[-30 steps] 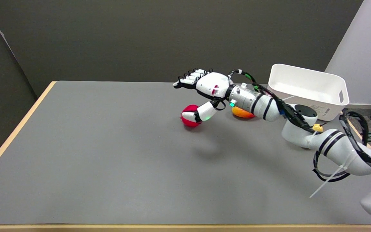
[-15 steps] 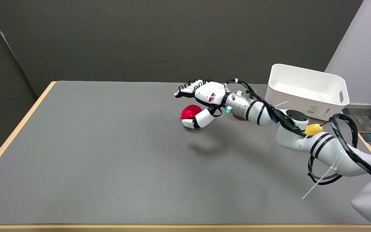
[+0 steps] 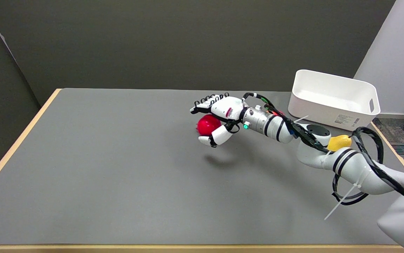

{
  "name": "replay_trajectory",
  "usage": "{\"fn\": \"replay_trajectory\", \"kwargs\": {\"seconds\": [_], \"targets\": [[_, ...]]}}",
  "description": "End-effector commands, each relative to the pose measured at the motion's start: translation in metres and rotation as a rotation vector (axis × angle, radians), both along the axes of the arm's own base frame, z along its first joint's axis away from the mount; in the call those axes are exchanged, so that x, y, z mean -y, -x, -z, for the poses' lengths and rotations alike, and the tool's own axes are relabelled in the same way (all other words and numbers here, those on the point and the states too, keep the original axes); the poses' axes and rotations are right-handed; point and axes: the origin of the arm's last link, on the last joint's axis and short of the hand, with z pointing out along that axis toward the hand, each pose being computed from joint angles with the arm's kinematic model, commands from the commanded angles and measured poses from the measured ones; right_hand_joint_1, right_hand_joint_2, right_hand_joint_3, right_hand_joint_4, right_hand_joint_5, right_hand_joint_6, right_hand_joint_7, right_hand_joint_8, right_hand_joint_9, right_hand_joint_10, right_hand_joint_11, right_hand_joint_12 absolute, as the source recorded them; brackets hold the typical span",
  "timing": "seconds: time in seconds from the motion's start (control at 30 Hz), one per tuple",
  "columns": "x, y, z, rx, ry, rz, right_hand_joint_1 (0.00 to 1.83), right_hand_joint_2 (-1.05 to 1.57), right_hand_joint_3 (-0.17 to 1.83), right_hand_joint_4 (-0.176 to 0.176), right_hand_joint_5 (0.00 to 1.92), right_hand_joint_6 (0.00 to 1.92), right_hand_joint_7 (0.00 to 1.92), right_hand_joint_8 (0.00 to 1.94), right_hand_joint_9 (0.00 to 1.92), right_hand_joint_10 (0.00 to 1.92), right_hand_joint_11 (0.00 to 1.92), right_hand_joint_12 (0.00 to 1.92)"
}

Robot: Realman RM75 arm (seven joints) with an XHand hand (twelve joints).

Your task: Pick up the pomegranate.

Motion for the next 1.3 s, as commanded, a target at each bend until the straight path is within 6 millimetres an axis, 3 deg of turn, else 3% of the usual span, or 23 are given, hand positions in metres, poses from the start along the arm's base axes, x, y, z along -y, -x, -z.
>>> {"fn": "replay_trajectory", "kwargs": {"seconds": [0.03,0.3,0.4,0.73,0.8,0.83,0.87,0.9,1.17,1.23,1.3], "targets": [[-0.002,0.009,0.006,0.008,-0.011,0.022,0.53,0.58,0.91,0.06,0.21,0.41,0.29,0.31,0.2,0.68,0.15,1.29],[-0.005,0.009,0.011,0.013,-0.046,0.014,0.86,0.63,0.97,0.087,0.29,0.56,0.42,0.44,0.37,0.85,0.27,1.43],[-0.006,0.009,0.011,0.014,-0.049,0.015,0.97,0.69,0.96,0.118,0.37,0.77,0.49,0.54,0.45,0.96,0.37,1.52],[-0.007,0.009,0.012,0.02,-0.056,0.011,1.03,0.79,0.93,0.153,0.46,1.1,0.63,0.85,0.58,1.12,0.5,1.59],[-0.007,0.009,0.012,0.02,-0.056,0.011,0.87,1.07,0.49,0.16,0.55,1.46,0.64,0.91,0.6,1.16,0.54,1.62],[-0.007,0.009,0.012,0.02,-0.056,0.011,0.85,1.2,0.29,0.133,0.58,1.62,0.66,0.99,0.62,1.18,0.56,1.63],[-0.008,0.009,0.012,0.02,-0.057,0.012,1.01,1.22,0.22,0.031,0.56,1.68,0.7,1.18,0.63,1.18,0.58,1.64],[-0.008,0.008,0.012,0.022,-0.057,0.008,1.13,1.23,0.16,-0.049,0.55,1.71,0.73,1.34,0.64,1.18,0.59,1.65],[-0.007,-0.016,0.012,0.064,-0.069,-0.059,1.16,1.13,0.28,-0.075,0.59,1.59,0.85,1.29,0.82,1.3,0.75,1.75],[-0.007,-0.025,0.012,0.08,-0.072,-0.084,1.31,1.11,0.24,-0.142,0.59,1.53,0.86,1.26,0.81,1.4,0.81,1.7],[-0.008,-0.032,0.012,0.093,-0.077,-0.108,1.34,1.12,0.21,-0.159,0.59,1.52,0.85,1.26,0.8,1.43,0.83,1.73]]}}
